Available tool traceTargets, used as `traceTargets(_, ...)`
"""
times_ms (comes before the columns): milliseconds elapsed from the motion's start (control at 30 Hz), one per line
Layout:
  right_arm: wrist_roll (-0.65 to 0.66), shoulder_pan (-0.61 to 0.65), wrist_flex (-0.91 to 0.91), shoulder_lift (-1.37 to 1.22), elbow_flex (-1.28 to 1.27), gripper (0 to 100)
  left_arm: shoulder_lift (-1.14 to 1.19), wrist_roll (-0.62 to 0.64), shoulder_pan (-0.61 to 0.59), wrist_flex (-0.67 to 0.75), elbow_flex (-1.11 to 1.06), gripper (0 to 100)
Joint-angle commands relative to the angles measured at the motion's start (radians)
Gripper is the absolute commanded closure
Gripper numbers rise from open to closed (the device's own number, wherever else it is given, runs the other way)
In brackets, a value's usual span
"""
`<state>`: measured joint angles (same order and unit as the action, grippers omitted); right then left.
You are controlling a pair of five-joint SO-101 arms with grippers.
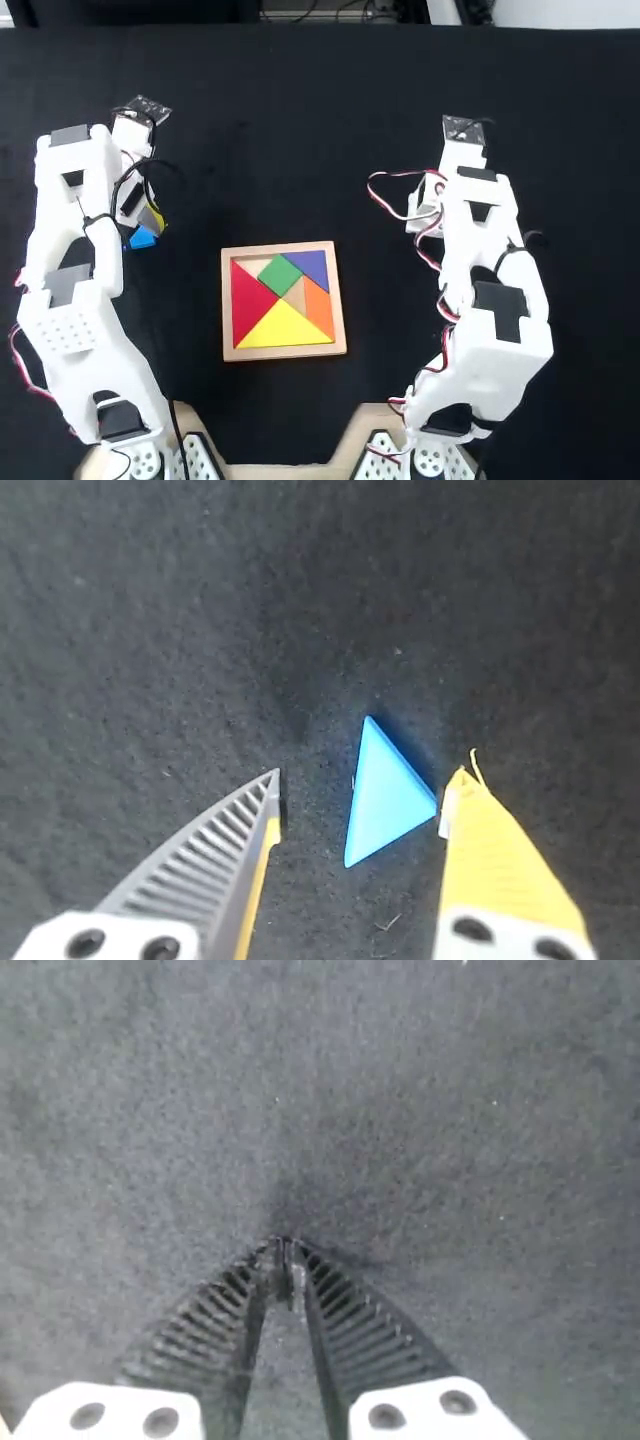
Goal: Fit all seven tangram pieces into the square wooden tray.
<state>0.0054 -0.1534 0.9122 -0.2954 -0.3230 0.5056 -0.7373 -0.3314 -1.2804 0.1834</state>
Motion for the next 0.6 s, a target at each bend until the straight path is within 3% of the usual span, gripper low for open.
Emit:
traceTargets(0, -0.003, 0.000, 0.002, 0.004, 0.054, 98.8, -0.008, -0.023, 0.015, 0.014, -0.007, 74)
traceTargets(567, -0.003, 0.000, 0.002, 0.004, 0.056, 98.8, 0.137, -0.044, 0.016, 0.003, 0.091, 74)
